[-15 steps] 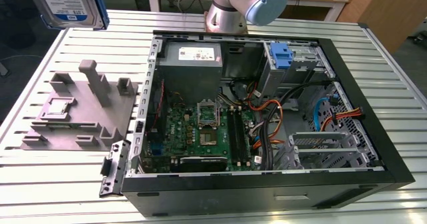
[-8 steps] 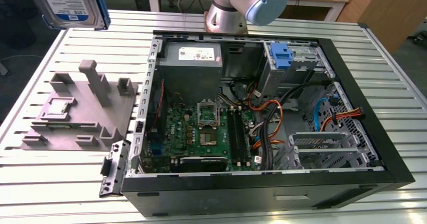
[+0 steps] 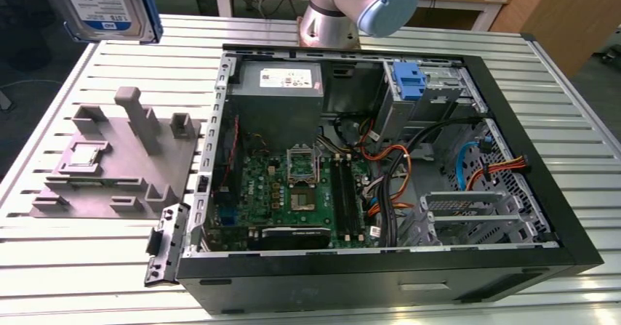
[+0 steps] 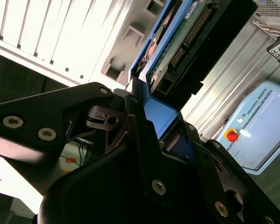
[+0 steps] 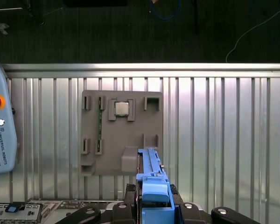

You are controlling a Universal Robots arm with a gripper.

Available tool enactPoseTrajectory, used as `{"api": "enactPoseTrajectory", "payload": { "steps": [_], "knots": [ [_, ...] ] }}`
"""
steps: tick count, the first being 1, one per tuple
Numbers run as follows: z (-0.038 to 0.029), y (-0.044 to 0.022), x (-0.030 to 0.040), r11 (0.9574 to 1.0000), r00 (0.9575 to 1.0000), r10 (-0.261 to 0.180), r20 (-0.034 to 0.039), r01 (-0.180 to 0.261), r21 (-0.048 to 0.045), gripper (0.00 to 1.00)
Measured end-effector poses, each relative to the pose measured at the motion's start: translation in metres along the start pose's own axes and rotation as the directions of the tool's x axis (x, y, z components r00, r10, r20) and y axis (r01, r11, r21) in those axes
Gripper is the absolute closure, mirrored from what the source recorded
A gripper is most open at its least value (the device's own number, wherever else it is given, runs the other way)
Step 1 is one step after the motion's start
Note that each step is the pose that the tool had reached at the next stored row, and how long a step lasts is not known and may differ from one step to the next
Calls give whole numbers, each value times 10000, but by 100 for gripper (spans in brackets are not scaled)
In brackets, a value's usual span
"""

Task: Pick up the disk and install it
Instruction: 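Pick up the disk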

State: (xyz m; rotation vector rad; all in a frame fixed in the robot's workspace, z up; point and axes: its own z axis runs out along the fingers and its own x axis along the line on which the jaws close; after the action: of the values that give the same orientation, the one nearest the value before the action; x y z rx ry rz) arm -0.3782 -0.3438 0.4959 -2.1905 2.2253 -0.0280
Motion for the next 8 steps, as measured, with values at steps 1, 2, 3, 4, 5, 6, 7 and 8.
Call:
{"api": "enactPoseTrajectory", "payload": {
  "steps": [1,2,3,4,5,6,7,8],
  "knots": [
    [0,-3,0,10000,10000,0,-1,0,0,63],
    [0,-5,0,10000,10000,0,0,0,0,63],
    [0,-9,0,10000,10000,0,0,0,0,63],
    [0,-14,0,10000,10000,-1,0,1,0,63],
    [0,-19,0,10000,10000,-1,0,1,0,63],
    [0,-25,0,10000,10000,-1,0,1,0,63],
    [0,-30,0,10000,10000,-1,-1,1,-1,63],
    [1,-36,0,10000,10000,0,0,0,-1,63]
  ]
}}
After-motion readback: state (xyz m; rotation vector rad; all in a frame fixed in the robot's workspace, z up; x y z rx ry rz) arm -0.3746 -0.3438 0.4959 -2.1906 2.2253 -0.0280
